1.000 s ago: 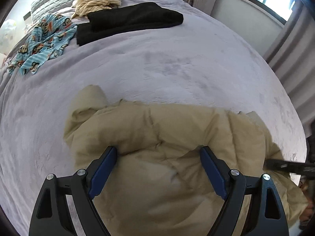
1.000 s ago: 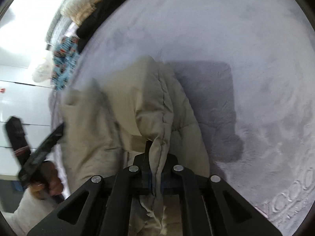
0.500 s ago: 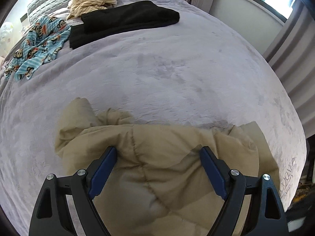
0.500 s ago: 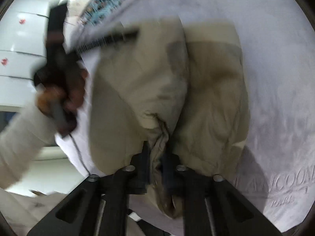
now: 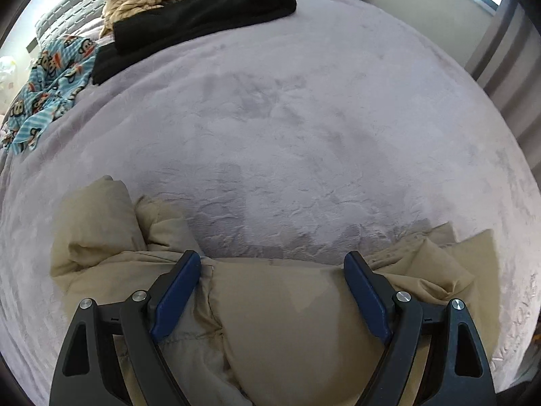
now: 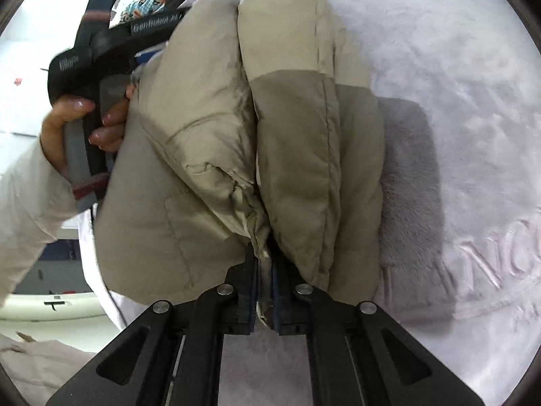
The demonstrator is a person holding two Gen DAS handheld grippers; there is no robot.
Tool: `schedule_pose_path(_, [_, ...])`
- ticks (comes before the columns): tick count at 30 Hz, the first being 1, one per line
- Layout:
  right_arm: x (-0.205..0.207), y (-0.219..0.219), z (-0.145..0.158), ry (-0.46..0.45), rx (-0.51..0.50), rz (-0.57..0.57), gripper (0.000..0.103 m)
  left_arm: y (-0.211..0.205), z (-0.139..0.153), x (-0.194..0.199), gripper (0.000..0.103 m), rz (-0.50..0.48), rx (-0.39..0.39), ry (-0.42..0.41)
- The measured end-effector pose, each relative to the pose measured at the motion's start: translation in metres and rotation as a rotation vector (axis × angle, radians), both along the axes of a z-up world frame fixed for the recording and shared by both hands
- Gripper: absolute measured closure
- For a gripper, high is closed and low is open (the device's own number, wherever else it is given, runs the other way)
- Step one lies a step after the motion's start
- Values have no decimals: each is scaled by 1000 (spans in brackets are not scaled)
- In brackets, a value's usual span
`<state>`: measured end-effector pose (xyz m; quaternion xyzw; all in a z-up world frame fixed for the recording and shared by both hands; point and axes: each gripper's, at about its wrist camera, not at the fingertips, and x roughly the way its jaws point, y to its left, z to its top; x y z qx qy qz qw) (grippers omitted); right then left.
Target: Fold large clothes
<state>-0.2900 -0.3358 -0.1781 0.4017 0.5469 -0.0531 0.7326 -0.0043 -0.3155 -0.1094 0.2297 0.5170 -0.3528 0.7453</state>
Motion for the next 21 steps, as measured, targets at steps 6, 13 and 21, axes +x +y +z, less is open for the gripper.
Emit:
schedule_pose_path(6, [-4, -21, 69, -104, -77, -105, 64, 60, 59, 6, 17, 51, -86, -8])
schedule_pose_path(13, [69, -33, 86, -143, -139, -104, 57, 126, 66, -8, 17, 150, -36, -23])
schedule_pose_path(21, [91, -27, 32, 35, -213, -8, 59, 158, 24, -39, 14, 240, 40, 72])
